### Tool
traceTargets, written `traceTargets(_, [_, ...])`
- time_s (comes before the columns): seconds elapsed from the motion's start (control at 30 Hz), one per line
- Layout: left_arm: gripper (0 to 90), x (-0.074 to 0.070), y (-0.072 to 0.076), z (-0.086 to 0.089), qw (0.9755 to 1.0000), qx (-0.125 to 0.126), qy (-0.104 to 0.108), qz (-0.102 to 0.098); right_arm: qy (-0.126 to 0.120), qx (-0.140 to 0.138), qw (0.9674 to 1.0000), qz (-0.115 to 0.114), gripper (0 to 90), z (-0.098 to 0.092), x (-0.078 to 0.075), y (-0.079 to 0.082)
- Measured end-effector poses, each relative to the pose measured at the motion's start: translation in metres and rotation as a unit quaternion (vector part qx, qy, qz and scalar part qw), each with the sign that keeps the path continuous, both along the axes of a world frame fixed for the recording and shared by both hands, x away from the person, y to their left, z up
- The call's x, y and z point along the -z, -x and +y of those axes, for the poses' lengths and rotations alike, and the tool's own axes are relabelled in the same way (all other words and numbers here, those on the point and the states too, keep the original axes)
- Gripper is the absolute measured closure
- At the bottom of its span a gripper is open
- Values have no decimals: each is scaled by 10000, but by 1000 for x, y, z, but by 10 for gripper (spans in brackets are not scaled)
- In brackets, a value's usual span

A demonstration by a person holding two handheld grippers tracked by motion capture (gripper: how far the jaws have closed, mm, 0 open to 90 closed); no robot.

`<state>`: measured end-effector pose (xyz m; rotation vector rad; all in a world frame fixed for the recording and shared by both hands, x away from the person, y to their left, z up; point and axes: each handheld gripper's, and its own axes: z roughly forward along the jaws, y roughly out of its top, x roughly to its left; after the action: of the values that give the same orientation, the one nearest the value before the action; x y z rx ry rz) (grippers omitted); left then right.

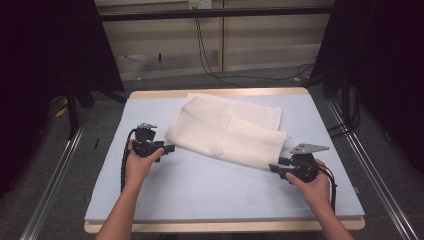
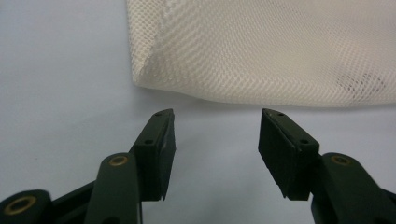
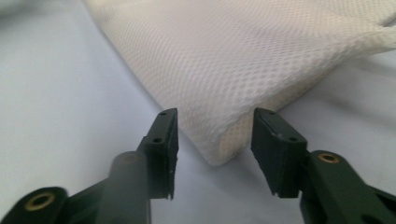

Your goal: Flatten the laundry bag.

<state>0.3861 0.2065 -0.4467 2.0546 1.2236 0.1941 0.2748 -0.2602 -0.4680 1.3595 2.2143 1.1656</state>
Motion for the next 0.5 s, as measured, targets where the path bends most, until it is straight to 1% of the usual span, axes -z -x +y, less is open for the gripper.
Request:
traceTargets(0.07, [439, 1, 2, -2, 10000, 13, -8, 12, -136, 104, 9999, 18, 468, -3, -2, -2])
traceTargets(0.1, [427, 1, 2, -3, 10000, 57, -29, 23, -171, 134, 9998, 2, 450, -4, -2, -3])
traceTargets(0.13, [415, 2, 3, -5, 10000, 46, 7, -4, -208, 199, 9996, 27, 432, -6, -2, -5])
traceTargets(0.2, [392, 2, 4, -7, 9999, 114, -27, -30, -281, 291, 9992, 62, 403, -6, -2, -8])
traceTargets(0.23, [375, 2, 5, -8, 9999, 133, 17, -38, -305, 345, 9989, 80, 399, -6, -3, -10])
traceTargets(0.27, [353, 2, 5, -9, 9998, 195, 26, -38, -323, 358, 9988, 68, 390, -5, -3, -12])
traceTargets(0.3, [324, 3, 6, -11, 9997, 233, 9, -111, -348, 396, 9986, 61, 387, -5, -3, -15])
traceTargets(0.33, [284, 3, 7, -13, 9997, 182, 57, -174, -342, 499, 9981, 135, 375, -4, -4, -18])
traceTargets(0.37, [263, 3, 8, -13, 9995, 246, -13, -199, -347, 590, 9975, 156, 367, -4, -5, -21])
traceTargets(0.4, [257, 3, 9, -15, 9995, 247, 105, -186, -330, 668, 9971, 165, 364, -5, -5, -24])
traceTargets(0.43, [251, 3, 9, -15, 9993, 317, 79, -198, -319, 718, 9968, 166, 366, -5, -6, -28])
traceTargets(0.47, [245, 3, 10, -16, 9993, 294, 109, -219, -339, 784, 9962, 184, 365, -7, -6, -31])
traceTargets(0.5, [244, 3, 10, -15, 9990, 377, 57, -230, -348, 840, 9957, 181, 366, -8, -6, -34])
